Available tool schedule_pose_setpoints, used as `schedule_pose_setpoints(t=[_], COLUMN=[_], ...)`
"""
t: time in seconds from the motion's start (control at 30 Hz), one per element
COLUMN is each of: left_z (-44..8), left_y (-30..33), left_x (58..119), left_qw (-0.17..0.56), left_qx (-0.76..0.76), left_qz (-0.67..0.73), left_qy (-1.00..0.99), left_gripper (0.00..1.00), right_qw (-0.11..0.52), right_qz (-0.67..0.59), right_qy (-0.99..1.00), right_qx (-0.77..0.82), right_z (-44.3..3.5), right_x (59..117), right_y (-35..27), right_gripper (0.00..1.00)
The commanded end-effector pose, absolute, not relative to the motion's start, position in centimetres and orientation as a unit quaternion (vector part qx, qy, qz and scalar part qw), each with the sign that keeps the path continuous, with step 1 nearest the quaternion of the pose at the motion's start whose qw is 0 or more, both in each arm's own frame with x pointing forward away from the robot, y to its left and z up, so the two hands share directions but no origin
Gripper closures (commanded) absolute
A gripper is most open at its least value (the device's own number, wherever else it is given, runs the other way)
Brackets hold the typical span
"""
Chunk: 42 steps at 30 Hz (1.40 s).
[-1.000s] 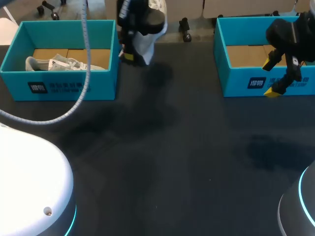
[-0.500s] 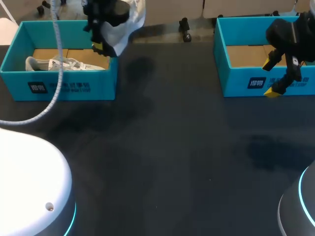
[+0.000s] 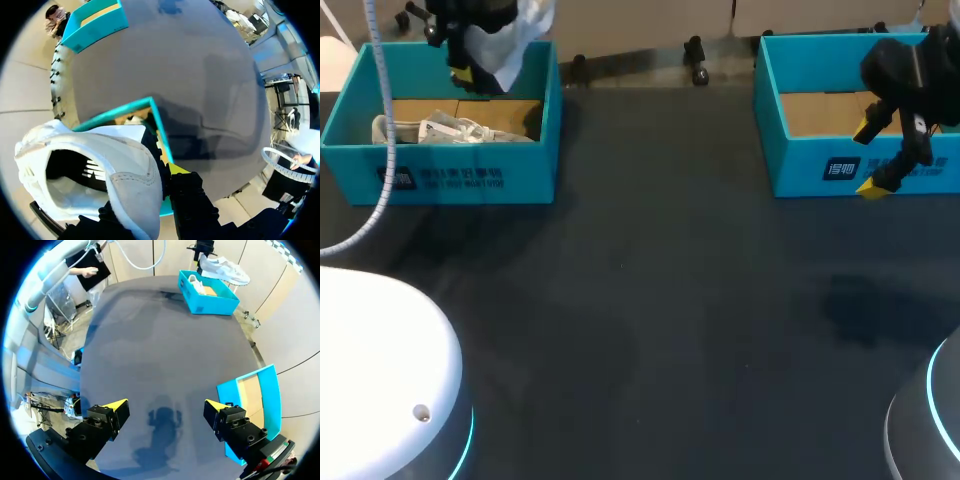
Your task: Take the shoe out of the shoebox, open the shoe tongue, remove and reinsert the insole, then place the shoe into the shoebox
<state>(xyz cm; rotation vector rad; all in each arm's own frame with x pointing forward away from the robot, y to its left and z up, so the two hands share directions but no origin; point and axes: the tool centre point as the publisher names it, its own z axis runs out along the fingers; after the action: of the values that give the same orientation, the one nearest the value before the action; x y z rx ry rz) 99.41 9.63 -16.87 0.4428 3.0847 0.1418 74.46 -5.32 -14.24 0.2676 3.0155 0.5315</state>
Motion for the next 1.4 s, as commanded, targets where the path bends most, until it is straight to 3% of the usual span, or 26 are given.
schedule_pose_setpoints(t=[0.03,0.67,1.4], left_z=[-16.7,-18.5,-20.4], left_y=[11.6,19.2,26.4], left_x=[100.1,104.9,108.7], left_qw=[0.014,-0.003,0.005], left_qx=[0.131,0.024,0.042], left_qz=[0.035,0.048,0.070], left_qy=[0.991,0.999,0.997], left_gripper=[1.00,1.00,1.00], right_qw=[0.033,0.033,0.033], right_qz=[0.172,0.172,0.172], right_qy=[0.981,0.981,0.981], right_qx=[0.087,0.087,0.087], right_z=[-14.3,-14.3,-14.3], right_x=[74.6,74.6,74.6], right_y=[-5.2,-5.2,-5.2], right_gripper=[0.00,0.00,0.00])
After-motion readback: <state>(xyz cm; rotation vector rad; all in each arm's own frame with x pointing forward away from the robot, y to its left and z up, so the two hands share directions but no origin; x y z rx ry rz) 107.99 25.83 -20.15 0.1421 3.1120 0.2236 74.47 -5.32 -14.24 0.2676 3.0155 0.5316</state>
